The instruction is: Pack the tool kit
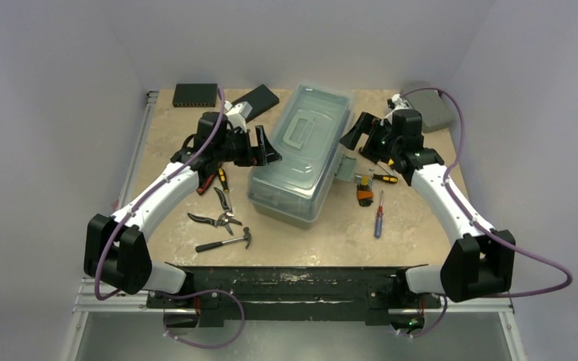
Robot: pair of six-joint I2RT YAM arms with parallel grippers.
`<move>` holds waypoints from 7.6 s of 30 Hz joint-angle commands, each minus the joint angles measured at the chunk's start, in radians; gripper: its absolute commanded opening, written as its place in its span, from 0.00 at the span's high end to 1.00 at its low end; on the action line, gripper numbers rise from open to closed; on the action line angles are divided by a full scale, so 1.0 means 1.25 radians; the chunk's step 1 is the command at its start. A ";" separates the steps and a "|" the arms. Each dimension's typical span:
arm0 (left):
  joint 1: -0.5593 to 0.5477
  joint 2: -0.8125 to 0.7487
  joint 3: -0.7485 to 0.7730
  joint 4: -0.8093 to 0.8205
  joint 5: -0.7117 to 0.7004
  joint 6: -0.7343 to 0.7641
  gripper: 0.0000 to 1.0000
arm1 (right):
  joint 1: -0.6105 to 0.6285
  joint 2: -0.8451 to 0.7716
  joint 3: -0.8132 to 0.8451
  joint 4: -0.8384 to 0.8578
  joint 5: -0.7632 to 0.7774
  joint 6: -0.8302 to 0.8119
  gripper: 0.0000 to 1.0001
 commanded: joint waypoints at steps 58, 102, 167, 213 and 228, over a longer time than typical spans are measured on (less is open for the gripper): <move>-0.029 0.030 0.151 -0.014 -0.164 -0.092 0.00 | 0.000 0.052 0.109 -0.079 0.073 -0.035 0.01; 0.042 0.260 0.136 0.142 0.077 -0.227 0.71 | 0.021 0.138 0.192 -0.109 0.010 -0.029 0.01; -0.027 0.285 0.217 0.021 0.028 -0.174 0.00 | 0.241 0.214 0.431 -0.254 0.121 -0.035 0.43; 0.052 0.228 0.097 0.092 0.110 -0.180 0.38 | -0.080 0.168 0.081 -0.070 -0.074 -0.011 0.74; -0.002 0.123 0.269 -0.193 -0.095 -0.028 0.02 | -0.079 0.264 0.106 -0.026 -0.132 -0.005 1.00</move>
